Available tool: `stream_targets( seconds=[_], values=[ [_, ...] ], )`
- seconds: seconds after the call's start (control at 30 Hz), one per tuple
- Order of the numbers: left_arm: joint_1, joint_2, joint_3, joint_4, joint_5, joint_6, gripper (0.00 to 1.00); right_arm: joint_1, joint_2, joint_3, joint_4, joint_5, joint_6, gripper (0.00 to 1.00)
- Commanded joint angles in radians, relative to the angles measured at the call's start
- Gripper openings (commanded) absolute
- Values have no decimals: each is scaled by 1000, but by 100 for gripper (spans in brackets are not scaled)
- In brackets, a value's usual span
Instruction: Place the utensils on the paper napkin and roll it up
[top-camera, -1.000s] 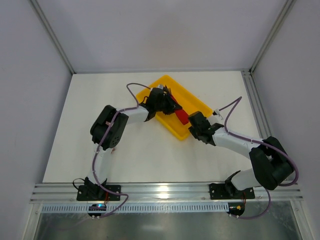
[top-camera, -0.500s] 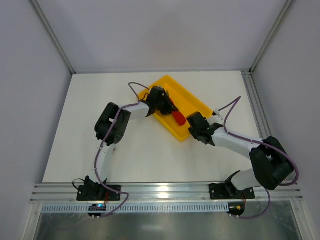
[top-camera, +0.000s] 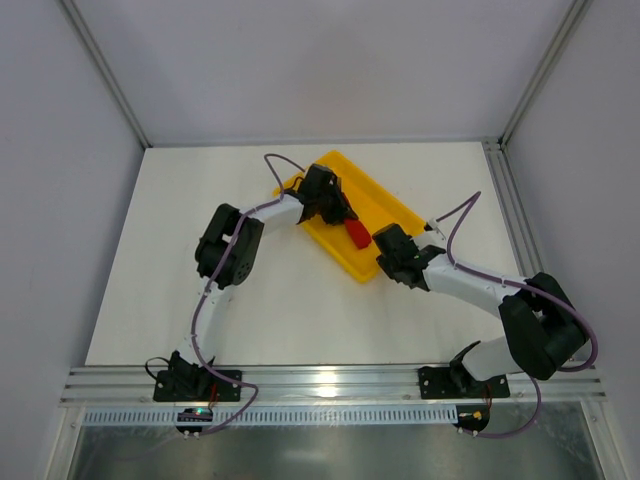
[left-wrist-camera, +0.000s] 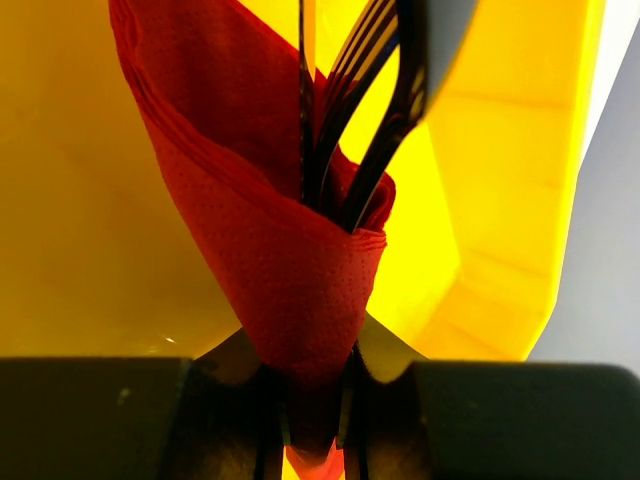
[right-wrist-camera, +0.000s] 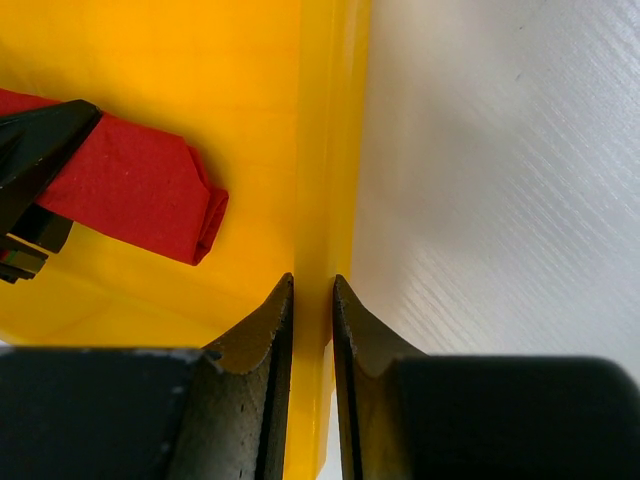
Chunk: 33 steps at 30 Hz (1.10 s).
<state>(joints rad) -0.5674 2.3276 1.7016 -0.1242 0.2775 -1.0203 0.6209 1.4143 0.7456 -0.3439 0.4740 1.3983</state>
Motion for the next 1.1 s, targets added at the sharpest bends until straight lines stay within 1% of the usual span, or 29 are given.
stream_targets(
  seconds=[0.0,0.3,0.33,0.9,1.07],
  values=[
    [8,19,33,-77,-24,49,14,8,2,34,-35,43,-10,4],
    [14,53,105,-172,-24,101,21,10,-3,46,-44,46,-16,4],
    [14,55,107,-176,-23,104,22,10,-3,46,-46,46,-16,4],
    [50,70,135,-264,23,132,32,11,-12,51,-53,44,-12,4],
    [63,44,130,-299,25,154,34,11,-15,51,-52,43,-18,4]
  ],
)
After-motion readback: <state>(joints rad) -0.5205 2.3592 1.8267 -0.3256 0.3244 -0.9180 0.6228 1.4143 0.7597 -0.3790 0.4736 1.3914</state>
